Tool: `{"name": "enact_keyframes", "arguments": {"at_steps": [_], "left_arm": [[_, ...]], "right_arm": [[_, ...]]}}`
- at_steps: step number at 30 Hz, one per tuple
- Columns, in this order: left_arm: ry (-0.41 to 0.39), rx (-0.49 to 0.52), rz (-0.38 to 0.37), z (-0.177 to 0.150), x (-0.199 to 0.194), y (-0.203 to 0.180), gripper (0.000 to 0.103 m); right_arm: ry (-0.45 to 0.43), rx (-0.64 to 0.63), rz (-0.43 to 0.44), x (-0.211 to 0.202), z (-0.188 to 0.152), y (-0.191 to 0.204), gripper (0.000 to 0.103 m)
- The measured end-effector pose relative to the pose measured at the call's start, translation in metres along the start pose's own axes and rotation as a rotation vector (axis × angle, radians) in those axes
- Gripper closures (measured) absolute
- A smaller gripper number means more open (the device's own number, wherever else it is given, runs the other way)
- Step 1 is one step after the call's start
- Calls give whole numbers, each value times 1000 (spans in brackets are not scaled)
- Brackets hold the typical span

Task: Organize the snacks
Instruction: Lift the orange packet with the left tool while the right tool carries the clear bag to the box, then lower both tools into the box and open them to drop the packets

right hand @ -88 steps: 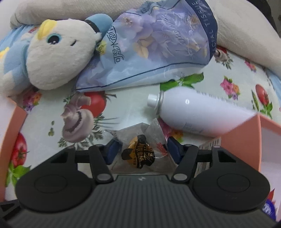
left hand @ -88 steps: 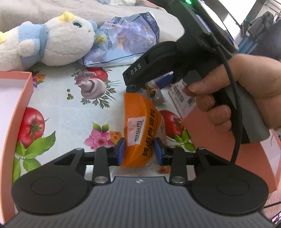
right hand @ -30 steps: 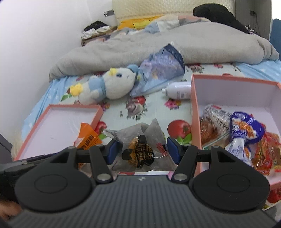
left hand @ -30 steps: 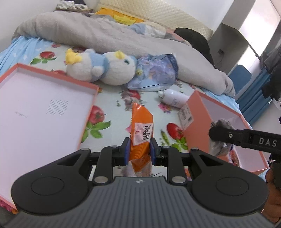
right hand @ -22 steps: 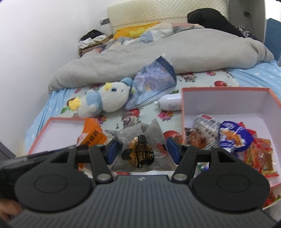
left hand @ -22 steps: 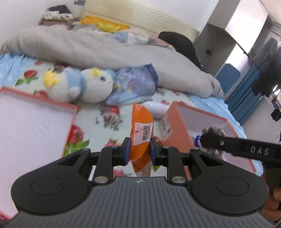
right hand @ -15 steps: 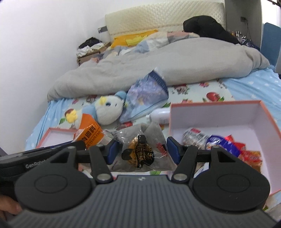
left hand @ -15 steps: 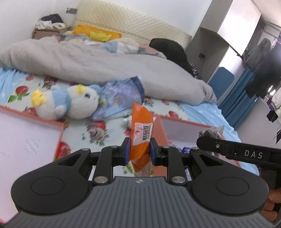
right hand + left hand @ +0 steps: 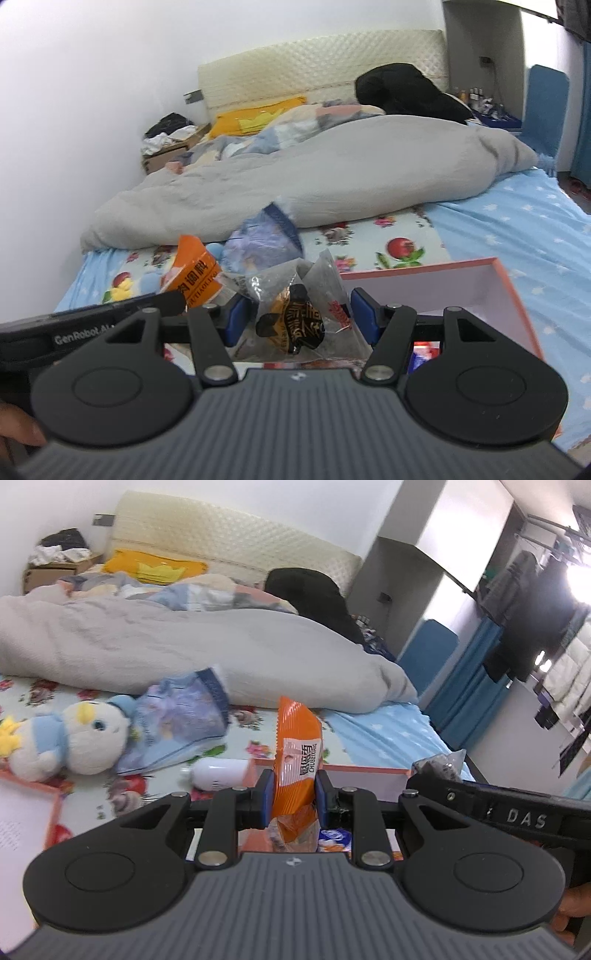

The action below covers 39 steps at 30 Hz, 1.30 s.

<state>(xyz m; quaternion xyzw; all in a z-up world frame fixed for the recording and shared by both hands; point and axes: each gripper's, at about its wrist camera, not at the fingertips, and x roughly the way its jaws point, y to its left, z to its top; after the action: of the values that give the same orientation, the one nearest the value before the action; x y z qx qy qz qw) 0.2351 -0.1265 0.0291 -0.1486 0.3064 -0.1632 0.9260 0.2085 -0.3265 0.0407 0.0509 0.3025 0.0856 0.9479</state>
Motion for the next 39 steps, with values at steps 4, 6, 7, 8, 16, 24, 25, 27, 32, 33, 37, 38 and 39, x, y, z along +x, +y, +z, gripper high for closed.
{"name": "enact_keyframes", "arguments": {"at_steps": [4, 6, 7, 8, 16, 24, 25, 27, 32, 33, 37, 38, 39], "left_arm": [[67, 2, -29, -6, 36, -15, 76], [112, 11, -35, -12, 56, -22, 76], [132, 16, -37, -16, 64, -26, 76], [151, 22, -41, -20, 74, -28, 76], [332, 69, -59, -52, 140, -45, 76], [396, 91, -56, -66, 168, -53, 75], [399, 97, -55, -67, 169, -54, 75], [403, 104, -47, -68, 170, -54, 74], [401, 111, -16, -65, 164, -54, 42], [390, 116, -14, -64, 160, -54, 41], [359, 123, -14, -58, 143, -56, 41], [349, 122, -15, -56, 137, -56, 41], [337, 122, -16, -53, 131, -57, 41]], "right_arm": [[-5, 2, -74, 7, -3, -27, 41], [8, 34, -89, 12, -7, -44, 41], [17, 43, -100, 15, -10, -51, 41], [28, 50, -110, 18, -14, -58, 41], [172, 99, -174, 61, -55, -103, 40], [261, 144, -173, 85, -79, -120, 39], [266, 147, -171, 86, -81, -121, 39], [279, 156, -169, 87, -84, -123, 39], [276, 194, -162, 80, -83, -128, 36], [268, 200, -156, 77, -81, -128, 36], [218, 203, -172, 62, -72, -125, 18], [207, 205, -171, 57, -70, -124, 18], [197, 205, -167, 52, -68, -122, 18]]}}
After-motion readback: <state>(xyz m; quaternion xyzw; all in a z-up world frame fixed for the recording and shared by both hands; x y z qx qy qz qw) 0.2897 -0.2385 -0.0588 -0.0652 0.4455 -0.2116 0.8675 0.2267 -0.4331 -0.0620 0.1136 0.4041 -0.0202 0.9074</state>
